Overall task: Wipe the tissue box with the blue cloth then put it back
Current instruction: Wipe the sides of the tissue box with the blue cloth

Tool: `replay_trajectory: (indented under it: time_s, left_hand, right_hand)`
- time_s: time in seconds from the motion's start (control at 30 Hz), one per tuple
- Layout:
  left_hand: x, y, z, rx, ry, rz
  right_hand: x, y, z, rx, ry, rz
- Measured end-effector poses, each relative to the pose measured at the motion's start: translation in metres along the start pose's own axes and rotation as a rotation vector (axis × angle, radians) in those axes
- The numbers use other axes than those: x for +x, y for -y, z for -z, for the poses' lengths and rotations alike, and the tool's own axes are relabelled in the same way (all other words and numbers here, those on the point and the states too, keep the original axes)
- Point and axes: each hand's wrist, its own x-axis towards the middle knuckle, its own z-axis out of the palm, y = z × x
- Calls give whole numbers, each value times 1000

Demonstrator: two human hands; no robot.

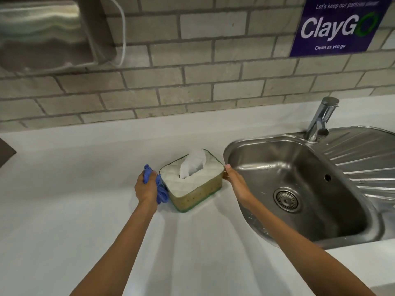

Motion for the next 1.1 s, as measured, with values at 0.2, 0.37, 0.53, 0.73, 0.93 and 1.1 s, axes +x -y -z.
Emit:
replay_trajectory:
  time_s: [0.2, 0.37, 0.53, 0.73, 0.93, 1.1]
  left_hand:
    - [-28, 31, 35, -15, 119, 95]
    - [-46, 36, 32, 70, 204, 24]
    - [-39, 22, 30, 114, 184, -52]
    - [-22, -9, 25, 141, 188, -149]
    - [-7, -27, 17, 135, 187, -151]
    - [6, -37, 10, 136, 202, -137]
  right_hand:
    - [-16, -17, 12, -21, 52, 49]
    - [-24, -20, 6, 16, 143, 103]
    - [-27, -15, 5, -1, 62, 156]
    - [-23, 0, -4, -36, -82, 181]
    - [-12, 17, -6, -93, 3, 167]
    - [3, 23, 1, -56, 208, 107]
